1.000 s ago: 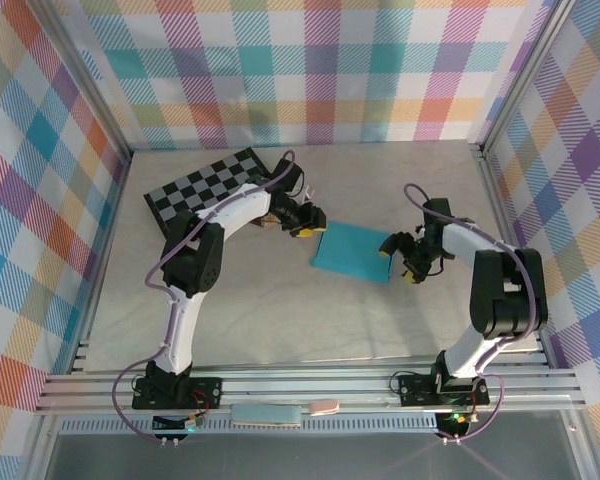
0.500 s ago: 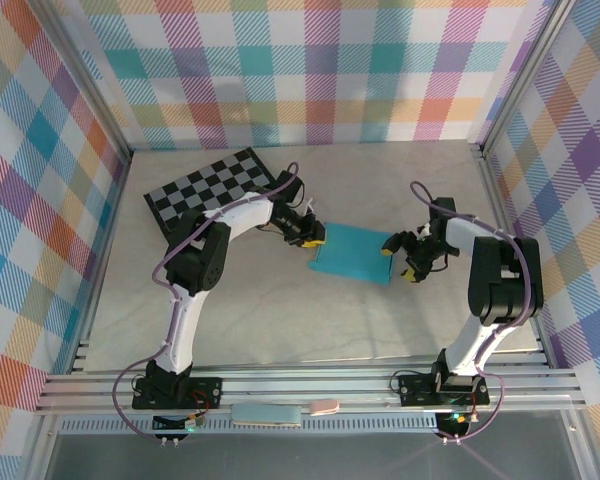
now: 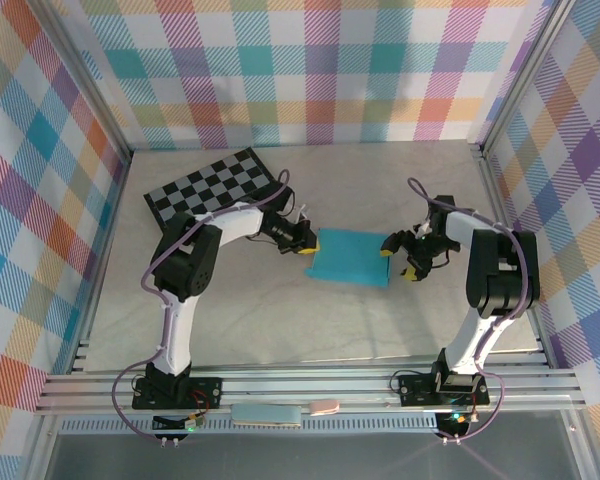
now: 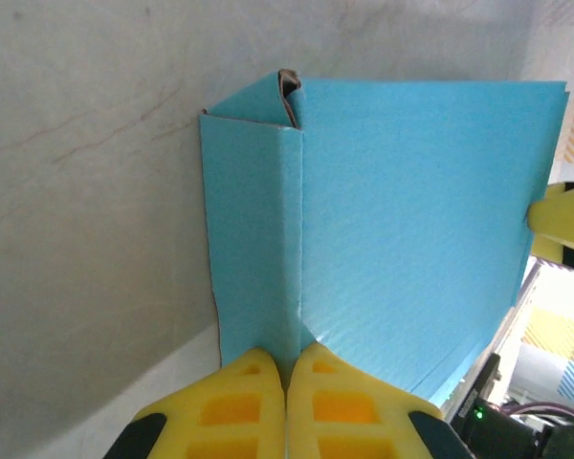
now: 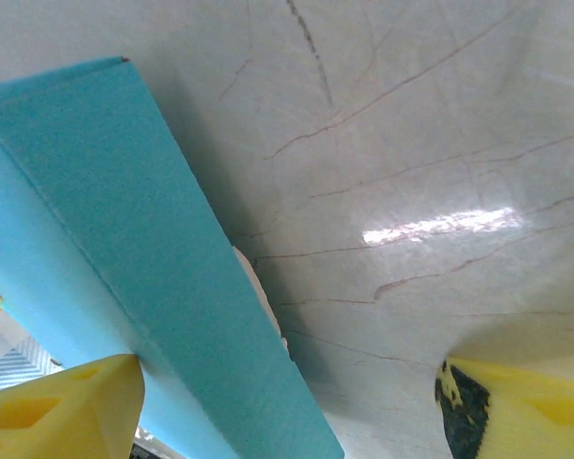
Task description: Fold the paper box
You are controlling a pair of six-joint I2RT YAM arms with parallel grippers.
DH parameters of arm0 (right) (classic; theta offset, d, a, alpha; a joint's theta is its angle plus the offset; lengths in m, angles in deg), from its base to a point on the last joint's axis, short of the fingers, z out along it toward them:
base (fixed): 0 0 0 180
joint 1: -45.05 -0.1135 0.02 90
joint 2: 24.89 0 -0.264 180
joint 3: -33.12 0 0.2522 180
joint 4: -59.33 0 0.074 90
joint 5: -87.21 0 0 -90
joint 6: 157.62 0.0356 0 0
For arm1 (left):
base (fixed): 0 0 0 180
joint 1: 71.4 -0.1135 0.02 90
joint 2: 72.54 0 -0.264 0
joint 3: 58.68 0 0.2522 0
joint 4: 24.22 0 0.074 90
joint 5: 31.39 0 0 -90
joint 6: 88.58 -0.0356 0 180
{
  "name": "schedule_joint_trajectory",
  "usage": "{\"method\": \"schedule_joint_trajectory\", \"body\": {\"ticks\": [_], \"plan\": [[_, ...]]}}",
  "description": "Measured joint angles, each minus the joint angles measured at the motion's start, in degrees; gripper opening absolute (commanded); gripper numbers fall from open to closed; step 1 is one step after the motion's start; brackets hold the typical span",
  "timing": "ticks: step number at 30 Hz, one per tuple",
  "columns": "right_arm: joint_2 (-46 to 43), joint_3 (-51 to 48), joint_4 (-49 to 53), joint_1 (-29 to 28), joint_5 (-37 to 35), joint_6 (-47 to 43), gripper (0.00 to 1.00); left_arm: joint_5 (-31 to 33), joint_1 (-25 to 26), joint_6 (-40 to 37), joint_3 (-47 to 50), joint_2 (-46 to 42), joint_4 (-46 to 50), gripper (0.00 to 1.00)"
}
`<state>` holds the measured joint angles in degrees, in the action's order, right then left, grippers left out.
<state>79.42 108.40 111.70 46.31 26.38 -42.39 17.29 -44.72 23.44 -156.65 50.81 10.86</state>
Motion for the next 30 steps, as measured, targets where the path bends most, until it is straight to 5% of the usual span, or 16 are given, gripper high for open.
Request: {"method": "schedule_joint_trajectory", "body": {"ticks": [11, 18, 22, 27, 30], "plan": [[3.8, 0.61, -12.63, -2.36, 15.58, -2.21, 0.79, -9.03, -5.07, 0.94, 7.32, -1.22, -6.62, 0.0], [7.52, 1.9, -22.82, -7.54, 22.27, 0.94, 0.56, -9.64, -5.44, 1.33, 7.98, -1.4, -7.67, 0.0], [7.26, 1.77, -25.7, -7.93, 23.67, 7.06, 0.48, -5.86, -5.44, 2.71, 9.07, -3.85, -6.82, 0.28], [4.74, 1.81, -24.79, -7.93, 24.81, 17.77, 0.4, 5.88, -5.14, 1.92, 13.27, -14.88, -5.14, 0.38], [3.32, 4.15, -18.05, -7.78, 26.03, 22.86, 0.37, 13.18, -2.51, -5.51, 13.44, -24.61, -5.4, 0.48]]}}
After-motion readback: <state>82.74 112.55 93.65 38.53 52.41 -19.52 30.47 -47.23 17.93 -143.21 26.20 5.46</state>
